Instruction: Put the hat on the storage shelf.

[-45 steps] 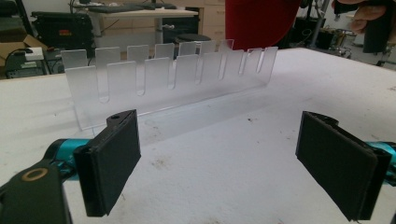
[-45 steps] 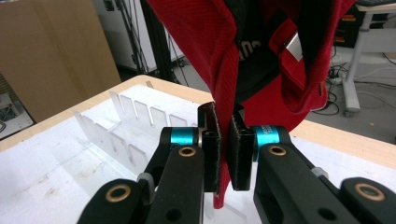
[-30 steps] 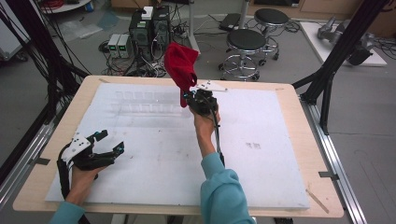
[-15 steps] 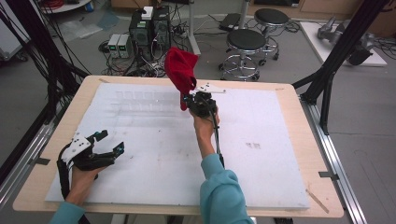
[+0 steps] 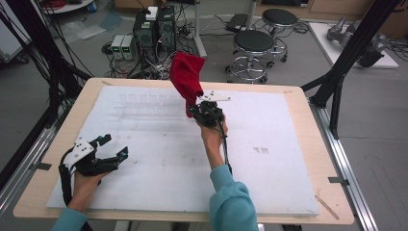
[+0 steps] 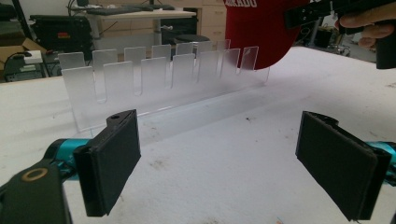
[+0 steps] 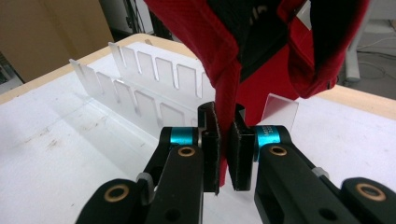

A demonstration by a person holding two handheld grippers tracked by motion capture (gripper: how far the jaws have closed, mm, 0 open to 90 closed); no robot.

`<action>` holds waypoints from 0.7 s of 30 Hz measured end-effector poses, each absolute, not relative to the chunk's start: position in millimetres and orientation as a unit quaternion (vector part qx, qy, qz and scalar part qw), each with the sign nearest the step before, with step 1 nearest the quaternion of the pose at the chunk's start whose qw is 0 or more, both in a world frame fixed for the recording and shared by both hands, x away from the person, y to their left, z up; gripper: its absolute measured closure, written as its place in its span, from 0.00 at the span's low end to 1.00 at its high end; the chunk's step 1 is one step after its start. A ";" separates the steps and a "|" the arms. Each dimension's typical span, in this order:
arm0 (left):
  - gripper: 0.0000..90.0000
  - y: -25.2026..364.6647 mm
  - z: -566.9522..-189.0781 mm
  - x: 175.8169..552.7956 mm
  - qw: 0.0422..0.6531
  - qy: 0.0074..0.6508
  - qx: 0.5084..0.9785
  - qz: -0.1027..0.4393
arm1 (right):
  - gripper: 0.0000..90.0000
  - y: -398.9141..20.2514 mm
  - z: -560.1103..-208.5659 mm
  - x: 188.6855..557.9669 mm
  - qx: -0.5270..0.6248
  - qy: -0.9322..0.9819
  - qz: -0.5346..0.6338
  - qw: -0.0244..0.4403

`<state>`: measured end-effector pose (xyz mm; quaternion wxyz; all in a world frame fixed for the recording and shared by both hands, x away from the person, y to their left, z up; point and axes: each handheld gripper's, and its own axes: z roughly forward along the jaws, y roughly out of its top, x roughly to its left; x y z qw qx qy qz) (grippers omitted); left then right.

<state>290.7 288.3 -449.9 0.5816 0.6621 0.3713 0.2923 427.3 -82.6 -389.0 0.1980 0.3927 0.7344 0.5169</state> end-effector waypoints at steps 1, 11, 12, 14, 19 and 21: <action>0.16 288.5 -449.9 290.5 0.581 0.372 0.662 0.293 | 0.95 -83.2 -389.3 427.0 0.395 0.734 0.517 0.196; 0.16 289.3 -450.6 288.7 0.584 0.377 0.652 0.301 | 0.90 -87.1 -391.7 425.9 0.397 0.737 0.513 0.188; 0.16 289.4 -450.6 288.7 0.584 0.377 0.652 0.301 | 0.85 -86.5 -391.7 425.7 0.396 0.740 0.509 0.194; 0.16 289.3 -450.7 288.9 0.586 0.378 0.650 0.301 | 0.83 -85.9 -391.3 423.9 0.391 0.742 0.506 0.198; 0.16 290.6 -451.0 288.4 0.590 0.379 0.646 0.301 | 0.62 -89.8 -388.8 414.1 0.386 0.741 0.512 0.199; 0.16 290.6 -450.9 288.5 0.589 0.381 0.646 0.301 | 0.56 -93.6 -385.4 409.7 0.387 0.747 0.505 0.193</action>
